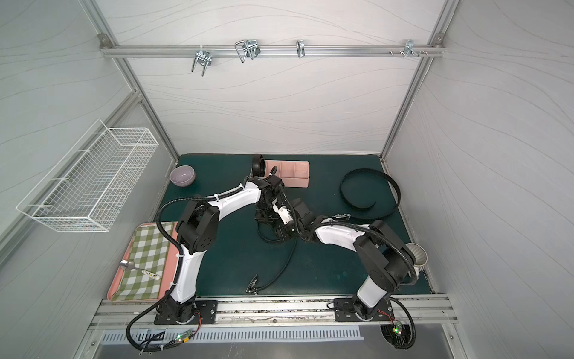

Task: Place the belts into the storage roll
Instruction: Roll the belt at the center of the board.

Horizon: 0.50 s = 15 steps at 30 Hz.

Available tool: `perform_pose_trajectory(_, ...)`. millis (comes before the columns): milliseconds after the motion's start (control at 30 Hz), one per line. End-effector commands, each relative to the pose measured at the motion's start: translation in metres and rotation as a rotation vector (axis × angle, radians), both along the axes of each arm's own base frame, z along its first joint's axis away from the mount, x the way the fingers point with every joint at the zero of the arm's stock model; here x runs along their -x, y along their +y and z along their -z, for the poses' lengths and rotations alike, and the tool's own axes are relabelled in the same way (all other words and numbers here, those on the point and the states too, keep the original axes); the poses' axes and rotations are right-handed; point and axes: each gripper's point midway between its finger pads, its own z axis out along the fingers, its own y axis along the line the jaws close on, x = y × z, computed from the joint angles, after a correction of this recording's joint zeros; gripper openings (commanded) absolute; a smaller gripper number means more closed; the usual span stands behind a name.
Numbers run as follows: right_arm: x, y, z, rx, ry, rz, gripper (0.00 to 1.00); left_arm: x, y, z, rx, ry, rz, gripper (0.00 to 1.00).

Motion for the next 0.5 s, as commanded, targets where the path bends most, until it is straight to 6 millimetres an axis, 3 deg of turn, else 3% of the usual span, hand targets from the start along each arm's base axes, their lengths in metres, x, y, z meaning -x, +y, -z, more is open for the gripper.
perform_pose_trajectory(0,0.0074,0.0053,0.0032,0.008,0.004,-0.035,0.25,-0.0016,-0.0062,-0.0079,0.034,-0.005,-0.006,0.00)
perform_pose_trajectory(233,0.0070,0.0040,0.0053,0.018,0.000,-0.023,0.17,-0.0024,-0.0059,-0.0073,0.037,-0.004,-0.008,0.00)
perform_pose_trajectory(367,0.0058,0.0054,0.0053,0.019,0.002,-0.024,0.00,-0.0008,-0.0061,-0.0063,0.041,0.001,-0.008,0.00)
perform_pose_trajectory(467,0.0061,0.0042,0.0074,0.022,0.006,-0.022,0.00,-0.0003,-0.0090,-0.0080,0.064,0.000,-0.008,0.00)
